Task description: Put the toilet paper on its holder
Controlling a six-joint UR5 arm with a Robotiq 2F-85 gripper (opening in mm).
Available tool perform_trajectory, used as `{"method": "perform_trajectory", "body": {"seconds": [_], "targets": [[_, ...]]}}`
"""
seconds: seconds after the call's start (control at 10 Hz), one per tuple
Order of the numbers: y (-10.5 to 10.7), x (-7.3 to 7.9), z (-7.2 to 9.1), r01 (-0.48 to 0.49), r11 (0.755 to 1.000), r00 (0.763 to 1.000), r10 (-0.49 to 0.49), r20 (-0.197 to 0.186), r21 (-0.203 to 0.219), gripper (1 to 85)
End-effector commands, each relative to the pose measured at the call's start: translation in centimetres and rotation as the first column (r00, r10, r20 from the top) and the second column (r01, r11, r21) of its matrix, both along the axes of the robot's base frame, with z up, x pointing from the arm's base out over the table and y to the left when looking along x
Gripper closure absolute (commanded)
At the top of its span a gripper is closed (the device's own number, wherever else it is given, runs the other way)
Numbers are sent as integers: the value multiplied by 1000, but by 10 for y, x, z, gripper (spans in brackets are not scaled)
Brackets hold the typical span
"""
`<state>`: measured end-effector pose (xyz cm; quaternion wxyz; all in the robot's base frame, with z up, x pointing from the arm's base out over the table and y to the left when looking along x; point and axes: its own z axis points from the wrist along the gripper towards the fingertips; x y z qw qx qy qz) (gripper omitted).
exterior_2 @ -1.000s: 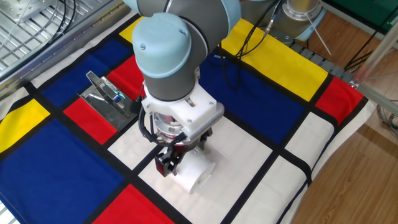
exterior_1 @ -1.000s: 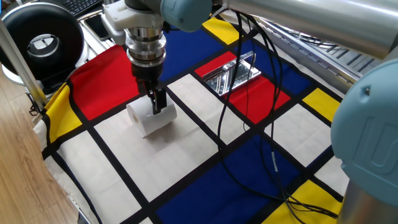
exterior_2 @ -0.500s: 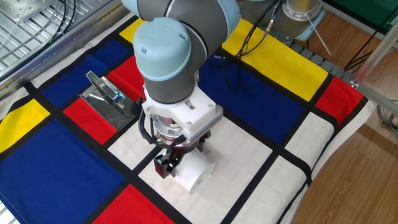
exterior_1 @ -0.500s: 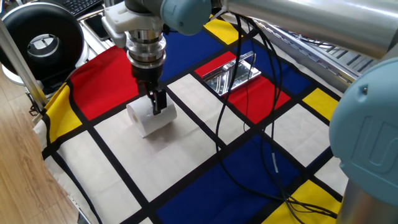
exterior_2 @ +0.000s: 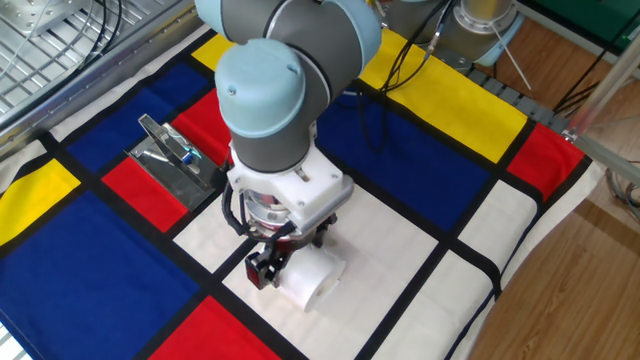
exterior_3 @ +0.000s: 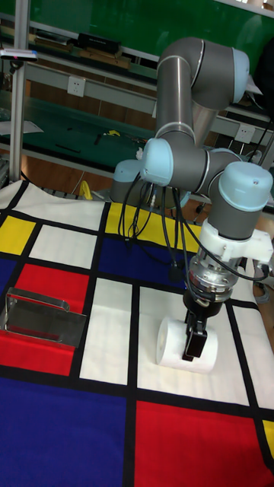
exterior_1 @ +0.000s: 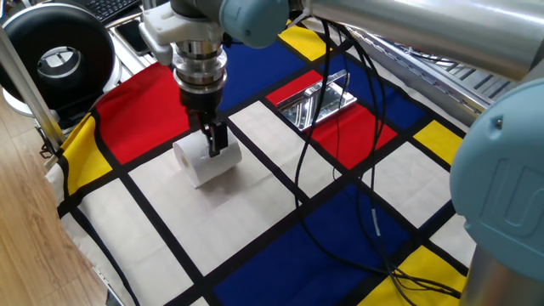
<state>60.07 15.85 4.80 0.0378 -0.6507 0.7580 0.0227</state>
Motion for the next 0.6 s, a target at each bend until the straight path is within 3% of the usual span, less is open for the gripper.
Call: {"method": "perform_trajectory", "body": {"seconds": [0.0,0.1,0.2,0.3,0.5], "targets": [[7,10,-6,39,999,999,-40,28,9,77],[13,19,-5,121,992,991,-124,58,41,320],[13,26,-4,165,985,983,-169,77,49,843],[13,19,-2,183,982,982,-185,46,51,843],[5,19,7,174,983,984,-176,24,58,843]]}}
